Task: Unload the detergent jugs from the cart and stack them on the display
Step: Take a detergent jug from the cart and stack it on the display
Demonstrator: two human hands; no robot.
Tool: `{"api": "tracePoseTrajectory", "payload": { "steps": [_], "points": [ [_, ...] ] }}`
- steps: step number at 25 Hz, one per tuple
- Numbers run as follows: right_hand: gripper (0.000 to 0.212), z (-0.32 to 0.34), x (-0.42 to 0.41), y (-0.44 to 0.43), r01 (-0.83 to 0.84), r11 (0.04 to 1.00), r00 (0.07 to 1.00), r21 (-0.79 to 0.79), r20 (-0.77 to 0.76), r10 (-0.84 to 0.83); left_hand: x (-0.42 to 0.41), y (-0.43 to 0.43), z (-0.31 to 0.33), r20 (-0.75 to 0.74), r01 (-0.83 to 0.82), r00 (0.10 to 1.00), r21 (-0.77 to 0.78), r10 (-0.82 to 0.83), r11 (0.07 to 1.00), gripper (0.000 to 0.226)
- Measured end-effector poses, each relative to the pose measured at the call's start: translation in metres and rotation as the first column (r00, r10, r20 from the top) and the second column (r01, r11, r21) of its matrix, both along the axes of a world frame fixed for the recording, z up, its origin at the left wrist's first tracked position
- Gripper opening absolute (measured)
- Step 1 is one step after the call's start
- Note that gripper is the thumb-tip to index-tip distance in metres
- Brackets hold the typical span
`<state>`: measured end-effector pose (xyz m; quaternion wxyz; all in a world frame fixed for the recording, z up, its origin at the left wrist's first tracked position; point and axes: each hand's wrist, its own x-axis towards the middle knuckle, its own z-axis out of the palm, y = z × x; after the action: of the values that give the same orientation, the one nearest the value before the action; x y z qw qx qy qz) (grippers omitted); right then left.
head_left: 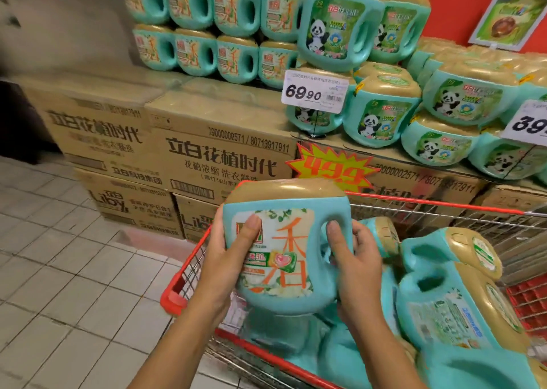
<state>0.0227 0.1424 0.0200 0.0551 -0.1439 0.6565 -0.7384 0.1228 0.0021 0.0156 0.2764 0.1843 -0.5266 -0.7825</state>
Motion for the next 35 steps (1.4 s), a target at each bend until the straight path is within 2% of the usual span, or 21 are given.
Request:
{"api": "tracePoseTrajectory", "payload": {
  "steps": [5, 10, 15, 22, 24, 27, 32, 35],
  "points": [
    [0.033, 0.004, 0.039, -0.088, -0.062, 0.995, 0.995, -0.073, 0.071, 0.067, 0.048, -0.079, 0.006, -0.021, -0.039, 0.999, -0.013, 0.039, 0.999, 0.055],
    [0.037, 0.003, 0.077, -0.185, -0.058, 0.991, 0.997, -0.121, 0.047, 0.064, 0.098, -0.184, 0.015, 0.029, 0.115, 0.993, -0.166, -0.112, 0.979, 0.090],
    [0.046, 0.005, 0.088, -0.260, -0.110, 0.981, 0.992, -0.159, 0.050, 0.119, 0.104, -0.269, 0.031, 0.026, 0.135, 0.991, -0.204, -0.133, 0.969, 0.087],
    [0.049, 0.015, 0.023, -0.348, -0.095, 0.983, 0.995, -0.159, -0.008, 0.095, 0.015, -0.367, 0.039, -0.019, 0.158, 0.986, -0.257, -0.168, 0.953, 0.083],
    [0.060, 0.020, -0.004, -0.372, -0.110, 0.985, 0.993, -0.133, -0.058, 0.103, -0.018, -0.397, 0.047, -0.021, 0.171, 0.982, -0.293, -0.185, 0.941, 0.083],
    [0.078, 0.036, -0.042, -0.396, -0.114, 0.992, 0.987, -0.054, -0.118, 0.107, -0.059, -0.431, 0.059, -0.030, 0.180, 0.980, -0.290, -0.197, 0.940, 0.096],
    [0.074, 0.059, -0.105, -0.427, -0.082, 0.997, 0.982, -0.011, -0.173, 0.079, -0.132, -0.473, 0.069, -0.018, 0.147, 0.987, -0.330, -0.162, 0.933, 0.106],
    [0.069, 0.066, -0.148, -0.444, 0.001, 0.998, 0.978, 0.055, -0.207, 0.010, -0.184, -0.496, 0.068, -0.018, 0.166, 0.983, -0.348, -0.183, 0.923, 0.111]
  ]
}}
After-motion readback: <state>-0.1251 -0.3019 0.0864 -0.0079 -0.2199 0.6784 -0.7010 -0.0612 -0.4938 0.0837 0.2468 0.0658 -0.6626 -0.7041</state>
